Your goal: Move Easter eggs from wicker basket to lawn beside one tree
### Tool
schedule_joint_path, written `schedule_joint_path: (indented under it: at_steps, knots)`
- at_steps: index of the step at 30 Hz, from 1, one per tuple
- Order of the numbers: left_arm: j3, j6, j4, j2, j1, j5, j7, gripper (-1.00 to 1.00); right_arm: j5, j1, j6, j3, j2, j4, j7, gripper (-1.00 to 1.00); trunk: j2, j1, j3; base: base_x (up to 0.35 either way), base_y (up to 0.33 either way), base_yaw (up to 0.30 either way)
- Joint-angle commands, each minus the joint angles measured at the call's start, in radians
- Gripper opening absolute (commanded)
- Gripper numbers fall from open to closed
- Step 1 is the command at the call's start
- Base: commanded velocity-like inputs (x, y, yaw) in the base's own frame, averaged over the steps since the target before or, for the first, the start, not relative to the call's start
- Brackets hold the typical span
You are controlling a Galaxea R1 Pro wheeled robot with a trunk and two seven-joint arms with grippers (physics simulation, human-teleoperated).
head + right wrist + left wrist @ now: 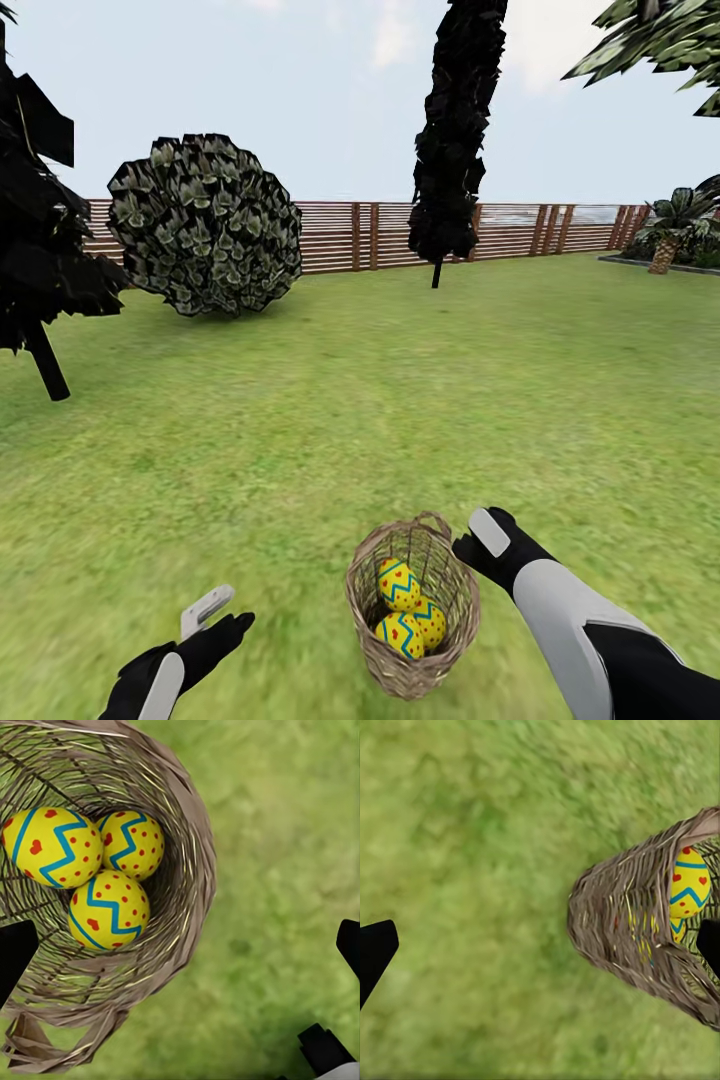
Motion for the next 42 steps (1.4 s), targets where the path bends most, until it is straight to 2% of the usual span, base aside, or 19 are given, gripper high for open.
schedule_joint_path:
  at_steps: [1, 33, 42]
  knots:
    - [0.002, 0.006, -0.002, -0.001, -0.001, 0.011, 0.008, 1.0, -0.004, 0.0, 0.003, -0.003, 0.001, -0.002, -0.006, 1.0, -0.008, 0.004, -0.004, 0.0, 0.0, 0.0]
    - [0.001, 0.003, -0.002, 0.002, -0.001, 0.009, 0.009, 1.0, -0.007, -0.009, 0.004, -0.008, 0.002, -0.004, 0.0, 1.0, -0.232, 0.127, -0.105, 0.0, 0.0, 0.0]
    - [0.001, 0.004, -0.002, 0.005, -0.001, 0.009, 0.009, 1.0, -0.008, -0.02, 0.004, -0.011, 0.001, -0.004, 0.031, 1.0, -0.295, 0.161, -0.133, 0.0, 0.0, 0.0]
